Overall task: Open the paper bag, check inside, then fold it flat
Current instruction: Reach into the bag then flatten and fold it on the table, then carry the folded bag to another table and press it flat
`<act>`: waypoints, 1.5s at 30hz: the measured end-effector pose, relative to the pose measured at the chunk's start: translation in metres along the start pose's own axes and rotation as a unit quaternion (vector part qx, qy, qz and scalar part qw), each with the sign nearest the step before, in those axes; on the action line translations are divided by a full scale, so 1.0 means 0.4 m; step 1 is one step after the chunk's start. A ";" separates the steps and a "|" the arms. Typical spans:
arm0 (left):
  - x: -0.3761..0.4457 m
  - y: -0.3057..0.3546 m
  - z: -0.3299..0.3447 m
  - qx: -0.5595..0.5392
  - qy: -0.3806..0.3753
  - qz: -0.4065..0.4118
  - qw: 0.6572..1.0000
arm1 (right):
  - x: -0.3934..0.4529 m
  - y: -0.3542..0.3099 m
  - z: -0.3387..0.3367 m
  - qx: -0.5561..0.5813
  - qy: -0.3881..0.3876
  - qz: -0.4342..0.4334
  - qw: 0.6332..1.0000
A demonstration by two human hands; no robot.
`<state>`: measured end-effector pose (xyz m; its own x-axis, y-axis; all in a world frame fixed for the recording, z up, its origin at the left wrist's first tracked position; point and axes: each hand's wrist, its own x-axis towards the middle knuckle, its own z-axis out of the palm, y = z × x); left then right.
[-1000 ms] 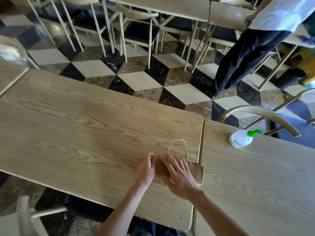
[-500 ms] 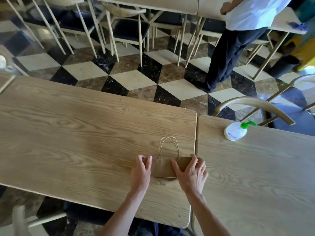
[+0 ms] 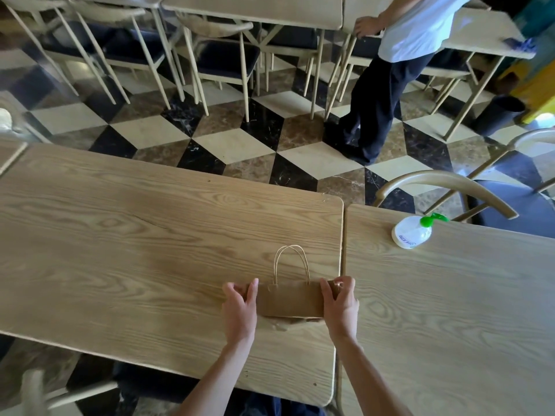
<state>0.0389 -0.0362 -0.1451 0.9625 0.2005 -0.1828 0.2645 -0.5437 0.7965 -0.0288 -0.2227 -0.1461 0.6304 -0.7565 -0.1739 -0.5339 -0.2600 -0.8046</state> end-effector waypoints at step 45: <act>0.030 0.863 -0.524 -0.444 -0.196 0.038 0.874 | 0.023 -0.850 -0.543 0.267 -0.129 -0.201 0.934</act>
<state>0.1292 -0.0506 0.2483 0.9679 -0.1976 -0.1551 0.2157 0.3374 0.9163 0.0362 -0.2716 0.2491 0.8711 -0.4744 0.1271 0.0883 -0.1032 -0.9907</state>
